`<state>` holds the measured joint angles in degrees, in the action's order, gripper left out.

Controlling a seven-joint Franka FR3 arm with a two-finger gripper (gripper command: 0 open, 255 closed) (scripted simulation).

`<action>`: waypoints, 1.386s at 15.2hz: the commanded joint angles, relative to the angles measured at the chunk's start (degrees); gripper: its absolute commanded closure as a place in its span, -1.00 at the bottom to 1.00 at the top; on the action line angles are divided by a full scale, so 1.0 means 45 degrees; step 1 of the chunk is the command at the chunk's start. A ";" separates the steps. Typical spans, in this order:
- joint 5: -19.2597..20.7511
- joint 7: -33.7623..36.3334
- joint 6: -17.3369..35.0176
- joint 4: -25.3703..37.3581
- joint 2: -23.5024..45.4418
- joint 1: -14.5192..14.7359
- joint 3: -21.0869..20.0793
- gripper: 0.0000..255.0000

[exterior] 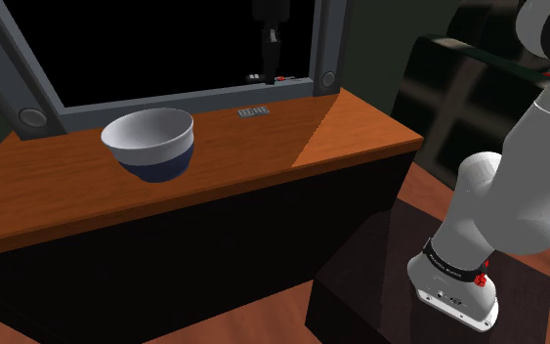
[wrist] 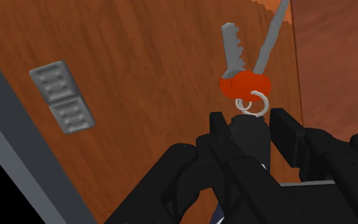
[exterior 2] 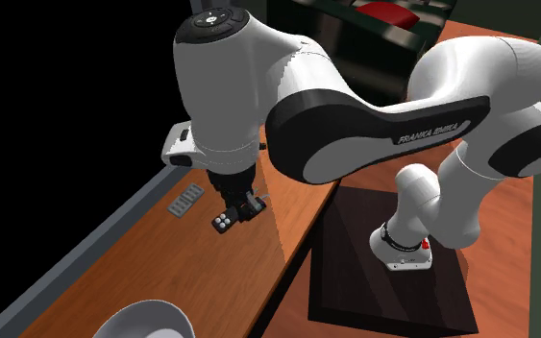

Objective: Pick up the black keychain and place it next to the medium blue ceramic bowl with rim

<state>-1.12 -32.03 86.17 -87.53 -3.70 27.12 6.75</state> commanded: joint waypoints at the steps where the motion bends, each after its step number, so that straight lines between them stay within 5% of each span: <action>1: -0.0095 0.0332 -0.0233 0.1098 0.0859 0.0149 -0.0160 1.00; 3: -0.0154 0.0655 -0.0416 0.2057 0.1630 0.0304 -0.0313 1.00; 21: -0.0067 0.0641 0.2971 -0.2253 0.0702 0.0351 -0.0349 1.00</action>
<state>-1.43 -29.11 98.65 -96.76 -0.48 28.70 5.18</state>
